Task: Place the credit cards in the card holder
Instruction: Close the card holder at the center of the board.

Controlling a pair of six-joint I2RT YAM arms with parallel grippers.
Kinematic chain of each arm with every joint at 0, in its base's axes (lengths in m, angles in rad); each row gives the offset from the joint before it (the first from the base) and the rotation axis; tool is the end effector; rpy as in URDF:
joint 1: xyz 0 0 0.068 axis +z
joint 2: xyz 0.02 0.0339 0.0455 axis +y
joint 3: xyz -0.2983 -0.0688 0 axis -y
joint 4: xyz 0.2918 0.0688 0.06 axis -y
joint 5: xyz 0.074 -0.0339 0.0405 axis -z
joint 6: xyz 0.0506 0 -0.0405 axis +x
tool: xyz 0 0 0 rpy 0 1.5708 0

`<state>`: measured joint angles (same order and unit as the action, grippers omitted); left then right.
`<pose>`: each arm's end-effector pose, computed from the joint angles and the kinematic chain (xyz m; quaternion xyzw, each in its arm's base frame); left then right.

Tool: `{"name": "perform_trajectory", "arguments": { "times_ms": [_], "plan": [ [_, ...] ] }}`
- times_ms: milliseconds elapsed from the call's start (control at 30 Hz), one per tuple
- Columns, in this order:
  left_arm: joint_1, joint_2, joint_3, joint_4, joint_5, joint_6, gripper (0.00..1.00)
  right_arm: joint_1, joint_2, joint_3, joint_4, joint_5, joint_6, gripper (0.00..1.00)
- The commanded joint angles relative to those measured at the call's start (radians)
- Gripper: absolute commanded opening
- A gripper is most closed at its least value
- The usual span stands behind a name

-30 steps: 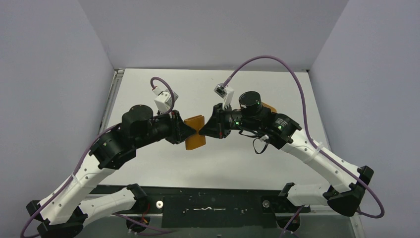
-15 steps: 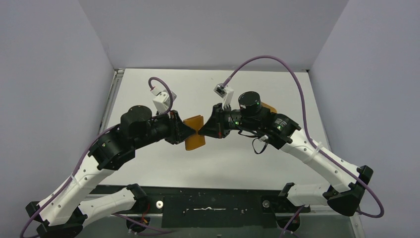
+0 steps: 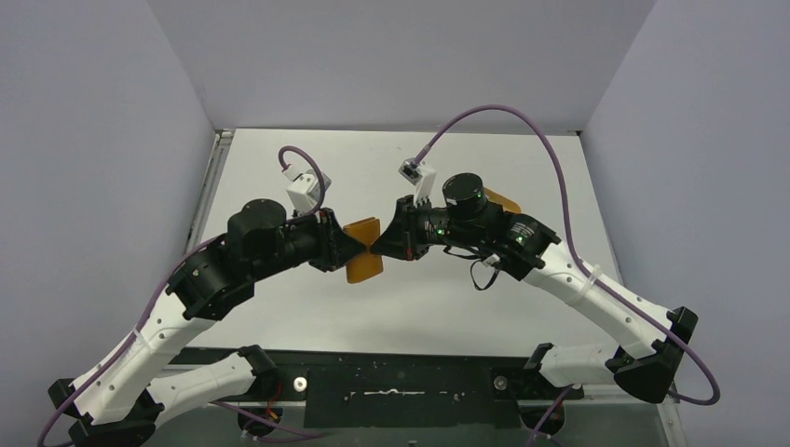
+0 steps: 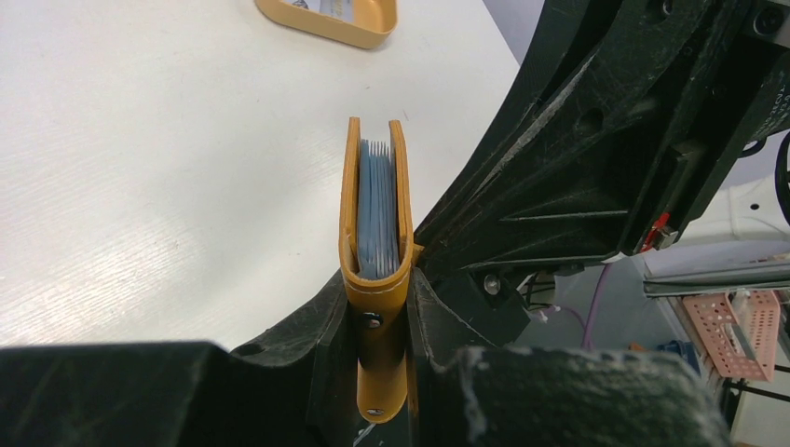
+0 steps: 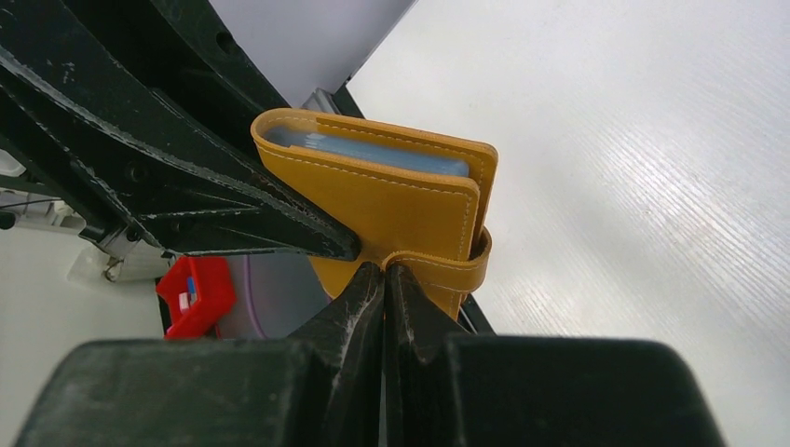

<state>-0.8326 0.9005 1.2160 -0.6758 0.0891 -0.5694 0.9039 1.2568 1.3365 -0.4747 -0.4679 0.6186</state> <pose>0.1379 -0.1583 0.4510 0.1329 0.8111 -0.3946 0.4107 0.1824 0.2687 0.4344 -0.2423 0.7829 0.5118 0.2575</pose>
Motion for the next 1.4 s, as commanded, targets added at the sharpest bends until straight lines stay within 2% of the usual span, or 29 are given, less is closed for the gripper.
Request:
{"name": "perform_trajectory", "arguments": {
  "times_ms": [0,600,700,800,833,867,933,1033,1067,1100,1167,1267,1367],
  "plan": [
    [-0.072,-0.014,0.032,0.336,0.247,-0.11,0.0,0.036,0.064,-0.014,0.156,0.053,0.024,0.0],
    [-0.112,-0.019,-0.031,0.473,0.246,-0.192,0.0,0.062,0.078,-0.067,0.258,0.099,0.112,0.0],
    [-0.114,-0.028,-0.024,0.432,0.211,-0.167,0.0,0.063,0.072,-0.068,0.247,0.1,0.106,0.0],
    [-0.113,-0.058,-0.021,0.327,0.108,-0.096,0.0,0.059,0.028,-0.078,0.223,0.095,0.096,0.02],
    [-0.113,-0.07,-0.022,0.288,0.067,-0.071,0.0,0.055,0.009,-0.083,0.208,0.095,0.09,0.1],
    [-0.112,-0.081,-0.024,0.25,0.019,-0.049,0.0,0.054,-0.011,-0.09,0.194,0.098,0.085,0.25],
    [-0.112,-0.095,-0.032,0.19,-0.056,-0.006,0.0,0.05,-0.051,-0.094,0.161,0.1,0.07,0.46],
    [-0.111,-0.105,-0.054,0.147,-0.123,0.018,0.0,0.048,-0.105,-0.086,0.096,0.106,0.047,0.66],
    [-0.111,-0.105,-0.065,0.141,-0.132,0.019,0.0,0.047,-0.119,-0.078,0.076,0.102,0.04,0.83],
    [-0.111,-0.106,-0.076,0.143,-0.138,0.019,0.0,0.048,-0.131,-0.067,0.052,0.101,0.03,0.91],
    [-0.11,-0.105,-0.101,0.143,-0.152,0.018,0.0,0.048,-0.157,-0.039,-0.007,0.112,0.0,0.99],
    [-0.107,-0.106,-0.158,0.165,-0.188,0.021,0.0,0.044,-0.205,-0.017,-0.109,0.199,-0.063,1.0],
    [-0.09,-0.091,-0.242,0.221,-0.195,0.003,0.0,0.043,-0.258,-0.038,-0.169,0.373,-0.109,1.0]
  ]
}}
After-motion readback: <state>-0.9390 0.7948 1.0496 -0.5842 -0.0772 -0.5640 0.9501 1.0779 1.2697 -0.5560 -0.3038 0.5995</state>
